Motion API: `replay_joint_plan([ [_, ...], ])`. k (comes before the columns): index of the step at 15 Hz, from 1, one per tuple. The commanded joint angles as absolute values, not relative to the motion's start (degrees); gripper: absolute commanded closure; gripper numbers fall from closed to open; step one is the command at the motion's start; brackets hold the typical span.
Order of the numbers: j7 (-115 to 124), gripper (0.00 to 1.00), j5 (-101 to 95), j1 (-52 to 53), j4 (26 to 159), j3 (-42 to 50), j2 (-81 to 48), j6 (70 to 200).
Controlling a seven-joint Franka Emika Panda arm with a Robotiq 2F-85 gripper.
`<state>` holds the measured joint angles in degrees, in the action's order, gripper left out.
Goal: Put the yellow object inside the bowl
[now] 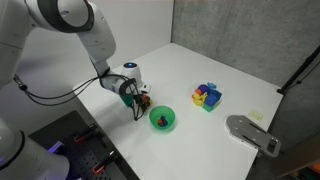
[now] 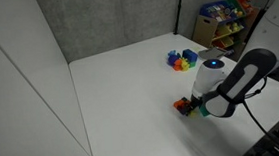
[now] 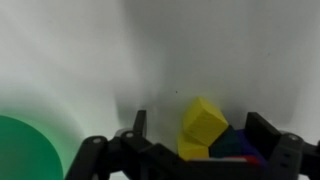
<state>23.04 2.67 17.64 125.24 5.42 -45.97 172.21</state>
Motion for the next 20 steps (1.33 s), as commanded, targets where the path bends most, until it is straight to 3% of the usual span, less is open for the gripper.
replay_joint_plan([
  [1, 23.4, 0.0, 5.4, 18.7, 123.2, 6.6, -47.3, 172.5],
  [13, 26.6, 0.0, 9.6, 19.9, 123.6, 7.3, -45.7, 165.8],
  [15, 26.5, 0.12, 9.2, 19.8, 123.6, 7.1, -45.6, 166.5],
  [17, 25.7, 0.07, 8.2, 20.3, 123.6, 7.5, -45.8, 167.9],
  [18, 25.2, 0.11, 7.9, 20.4, 123.4, 7.4, -45.8, 168.2],
  [20, 24.8, 0.36, 7.9, 20.4, 123.4, 7.3, -45.8, 168.6],
])
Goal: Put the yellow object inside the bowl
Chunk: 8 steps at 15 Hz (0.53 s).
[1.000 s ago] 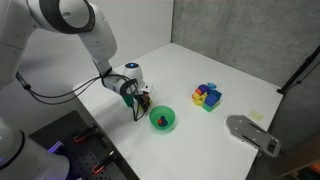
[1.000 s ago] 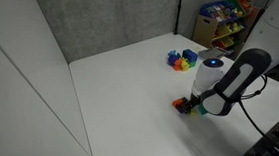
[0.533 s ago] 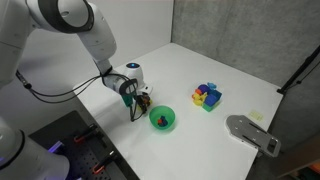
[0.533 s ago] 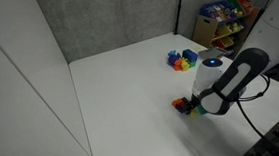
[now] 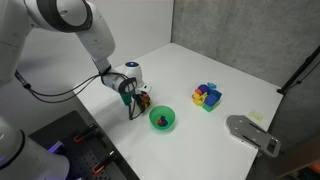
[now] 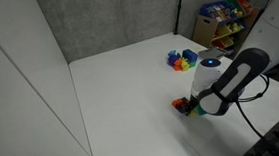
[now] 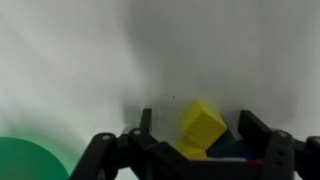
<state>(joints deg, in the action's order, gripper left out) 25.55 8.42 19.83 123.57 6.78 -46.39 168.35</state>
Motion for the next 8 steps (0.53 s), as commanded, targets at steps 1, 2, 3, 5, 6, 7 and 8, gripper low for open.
replay_joint_plan([
  [1, 24.6, 0.4, 7.9, 20.5, 123.4, 7.2, -45.8, 168.8],
  [2, 24.5, 0.5, 7.9, 20.5, 123.4, 7.2, -45.8, 168.8],
  [3, 24.5, 0.57, 7.9, 20.6, 123.4, 7.3, -45.7, 169.0],
  [5, 24.3, 0.73, 7.8, 20.8, 123.8, 7.4, -44.9, 168.8],
  [6, 24.0, 0.82, 7.8, 20.7, 124.1, 7.3, -44.3, 168.4],
  [7, 23.7, 0.9, 7.8, 20.4, 124.3, 7.1, -43.7, 168.1],
  [8, 23.3, 0.93, 7.7, 20.1, 124.8, 7.0, -42.9, 167.7],
])
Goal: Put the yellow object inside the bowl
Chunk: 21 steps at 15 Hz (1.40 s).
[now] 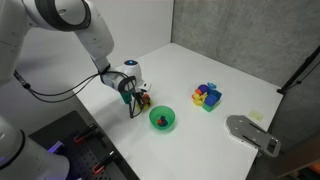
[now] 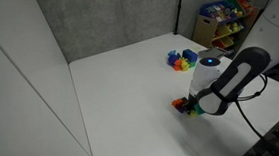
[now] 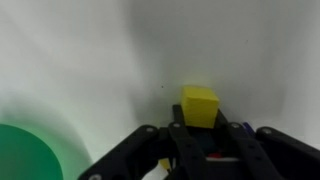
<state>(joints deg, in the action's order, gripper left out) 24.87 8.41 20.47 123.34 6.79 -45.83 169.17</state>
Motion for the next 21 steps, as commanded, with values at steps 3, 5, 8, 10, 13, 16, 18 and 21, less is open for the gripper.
replay_joint_plan([
  [3, 22.0, 0.89, 7.6, 18.9, 125.9, 6.5, -39.8, 166.0],
  [5, 21.4, 0.89, 7.2, 18.3, 126.6, 6.7, -37.6, 164.8],
  [8, 19.6, 0.89, 7.1, 15.8, 127.7, 6.0, -33.3, 161.9],
  [10, 18.7, 0.89, 6.8, 14.1, 128.3, 6.1, -30.7, 159.8],
  [13, 17.9, 0.89, 6.1, 11.4, 129.5, 6.6, -27.9, 157.7],
  [16, 17.6, 0.89, 4.8, 8.5, 131.1, 8.0, -26.1, 157.1],
  [18, 18.1, 0.89, 3.3, 7.2, 131.7, 9.8, -25.6, 157.2],
  [21, 18.7, 0.89, 1.5, 5.5, 131.9, 12.4, -25.5, 157.2],
])
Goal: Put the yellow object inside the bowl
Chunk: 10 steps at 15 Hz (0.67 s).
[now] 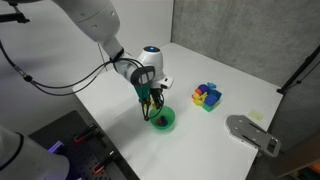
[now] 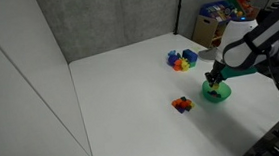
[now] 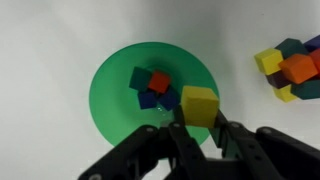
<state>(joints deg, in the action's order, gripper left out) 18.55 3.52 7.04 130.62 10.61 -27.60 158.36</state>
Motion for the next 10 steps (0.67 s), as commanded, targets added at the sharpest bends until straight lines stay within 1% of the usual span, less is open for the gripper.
replay_joint_plan([
  [1, 18.8, 0.89, 0.9, 5.2, 131.9, 13.1, -25.4, 157.1],
  [2, 18.9, 0.89, 0.4, 4.9, 131.9, 13.8, -25.3, 157.2],
  [3, 19.0, 0.45, -0.1, 4.7, 132.1, 14.5, -25.1, 157.2],
  [4, 19.0, 0.45, -0.5, 4.5, 132.4, 14.9, -24.8, 157.3],
  [7, 18.5, 0.23, -1.6, 4.3, 133.5, 15.5, -23.8, 157.3],
  [8, 17.9, 0.14, -1.7, 4.1, 134.1, 15.1, -22.9, 157.1],
  [10, 16.6, 0.01, -1.9, 3.6, 135.3, 14.3, -20.6, 156.3],
])
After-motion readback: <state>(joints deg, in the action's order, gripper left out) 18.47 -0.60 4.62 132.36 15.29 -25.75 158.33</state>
